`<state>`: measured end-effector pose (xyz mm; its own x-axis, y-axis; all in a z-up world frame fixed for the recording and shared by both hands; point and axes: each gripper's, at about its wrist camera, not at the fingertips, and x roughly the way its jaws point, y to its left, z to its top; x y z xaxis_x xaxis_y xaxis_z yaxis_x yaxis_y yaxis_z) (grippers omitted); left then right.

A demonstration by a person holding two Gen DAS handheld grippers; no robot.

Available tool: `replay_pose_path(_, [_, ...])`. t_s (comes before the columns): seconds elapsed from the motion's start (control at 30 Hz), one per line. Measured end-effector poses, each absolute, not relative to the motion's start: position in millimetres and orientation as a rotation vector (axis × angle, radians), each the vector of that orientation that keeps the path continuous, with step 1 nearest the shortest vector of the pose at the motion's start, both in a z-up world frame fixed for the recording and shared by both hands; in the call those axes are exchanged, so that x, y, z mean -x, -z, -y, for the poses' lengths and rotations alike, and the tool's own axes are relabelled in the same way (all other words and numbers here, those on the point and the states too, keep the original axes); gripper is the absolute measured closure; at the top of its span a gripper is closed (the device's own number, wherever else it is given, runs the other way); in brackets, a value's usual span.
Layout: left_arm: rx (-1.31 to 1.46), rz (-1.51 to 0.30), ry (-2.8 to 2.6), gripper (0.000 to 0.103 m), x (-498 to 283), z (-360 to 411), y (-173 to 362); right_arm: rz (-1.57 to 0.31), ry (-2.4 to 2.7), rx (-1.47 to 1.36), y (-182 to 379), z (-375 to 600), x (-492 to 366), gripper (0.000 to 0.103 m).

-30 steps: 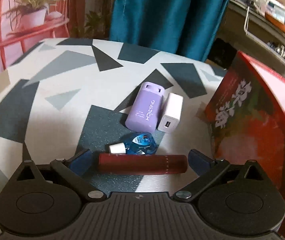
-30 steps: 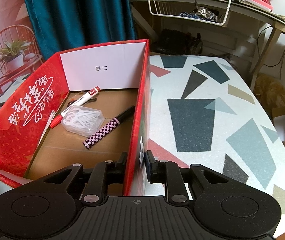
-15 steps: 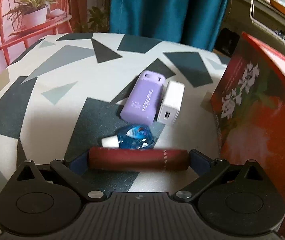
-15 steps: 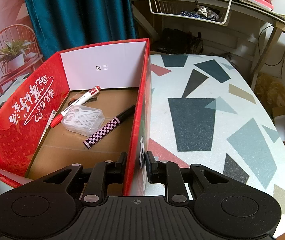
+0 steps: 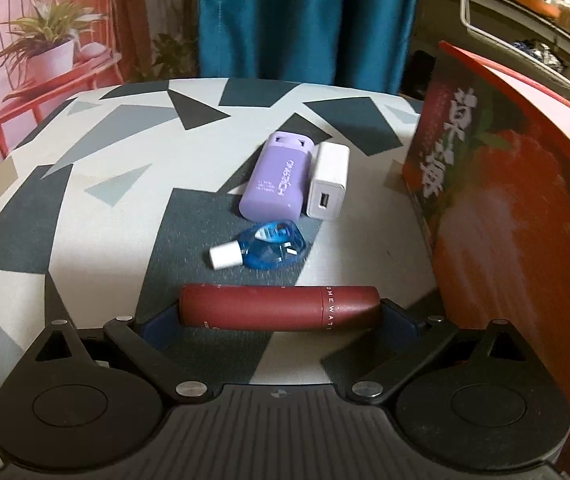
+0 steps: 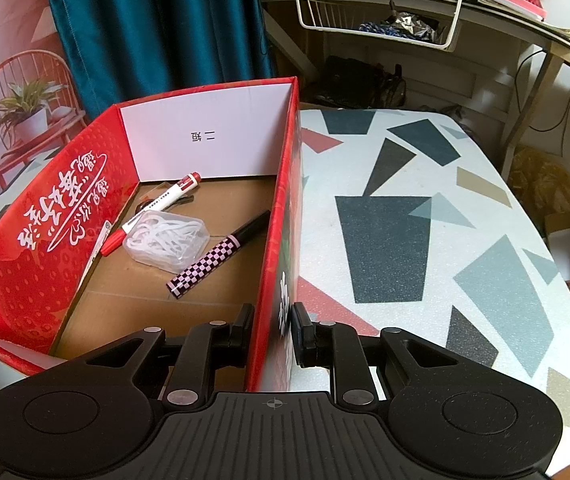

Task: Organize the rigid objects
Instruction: 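Carry the red tube into the red box and release it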

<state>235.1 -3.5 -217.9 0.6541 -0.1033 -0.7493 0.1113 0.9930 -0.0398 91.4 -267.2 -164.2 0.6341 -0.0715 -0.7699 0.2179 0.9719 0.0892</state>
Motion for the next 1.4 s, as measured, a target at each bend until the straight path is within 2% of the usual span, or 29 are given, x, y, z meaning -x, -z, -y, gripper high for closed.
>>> replay_pose_path(0.27, [0.006, -0.788, 0.167, 0.002, -226.7, -17.7, 207.9, -0.869, 0.168, -0.182, 164.0, 267.5, -91.2, 0.084])
replay_pose_path(0.47, [-0.002, -0.7, 0.193, 0.002, -236.4, -23.0, 178.3, -0.869, 0.171, -0.176, 163.1, 267.6, -90.6, 0.084])
replay_pose_path(0.97, [-0.01, -0.5, 0.414, 0.002, -237.1, 28.9, 95.6, -0.865, 0.193, -0.121, 159.0, 261.2, -91.1, 0.09])
replay_pose_path(1.4, [-0.11, -0.504, 0.544, 0.002, -250.0, 87.9, 106.9, -0.864, 0.194, -0.121, 159.2, 260.8, -90.9, 0.09])
